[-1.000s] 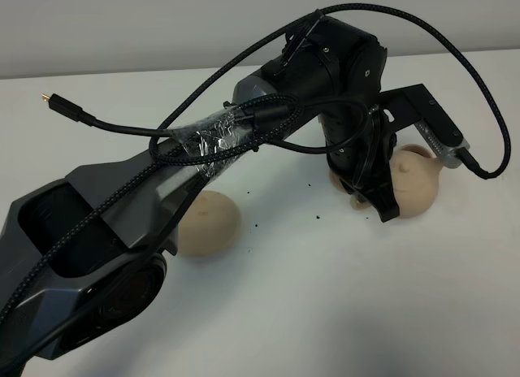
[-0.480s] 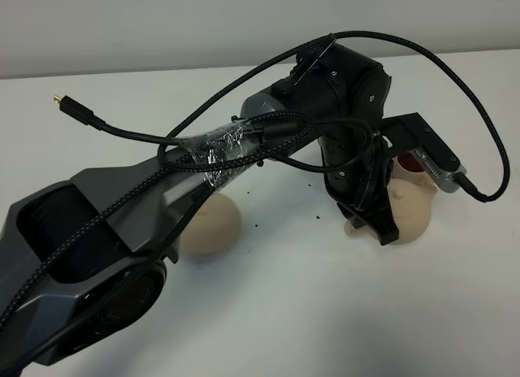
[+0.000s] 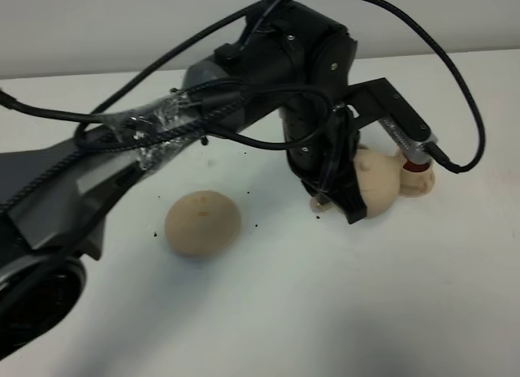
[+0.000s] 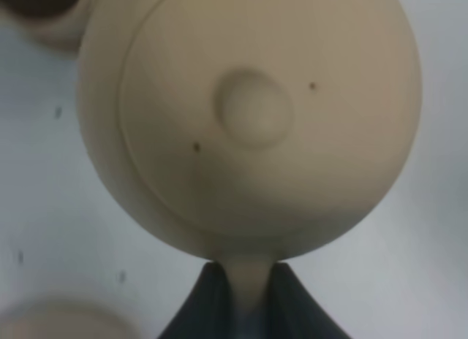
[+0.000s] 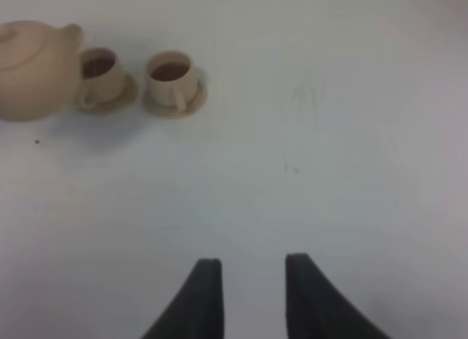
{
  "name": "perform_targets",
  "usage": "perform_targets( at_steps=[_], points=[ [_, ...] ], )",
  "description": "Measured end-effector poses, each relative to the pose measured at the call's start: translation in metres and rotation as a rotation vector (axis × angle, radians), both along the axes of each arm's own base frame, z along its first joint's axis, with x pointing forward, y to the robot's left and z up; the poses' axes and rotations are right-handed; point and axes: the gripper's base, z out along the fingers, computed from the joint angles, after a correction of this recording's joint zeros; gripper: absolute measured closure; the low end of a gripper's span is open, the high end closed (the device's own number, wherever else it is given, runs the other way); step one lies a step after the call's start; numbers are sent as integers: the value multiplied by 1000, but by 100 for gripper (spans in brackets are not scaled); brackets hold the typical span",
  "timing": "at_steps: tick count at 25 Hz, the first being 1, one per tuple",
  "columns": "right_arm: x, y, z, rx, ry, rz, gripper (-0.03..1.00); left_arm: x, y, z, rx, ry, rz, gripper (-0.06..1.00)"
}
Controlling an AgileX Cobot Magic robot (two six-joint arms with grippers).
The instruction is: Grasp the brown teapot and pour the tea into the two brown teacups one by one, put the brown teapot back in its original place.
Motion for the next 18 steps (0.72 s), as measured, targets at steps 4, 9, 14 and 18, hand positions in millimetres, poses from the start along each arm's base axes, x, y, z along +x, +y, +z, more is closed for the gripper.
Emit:
perform_targets(
  at_steps=[4,9,14,18],
  points=[
    [0,0,0,0,0,0,73,-6,45,7,54,29,100,79],
    [0,0,0,0,0,0,73,-23,101,1,134,63,255,79],
    [0,0,0,0,0,0,73,-38,146,-21,92,37,424,79],
    [0,0,0,0,0,0,73,-43,172,-41,70,25,509,79]
  ],
)
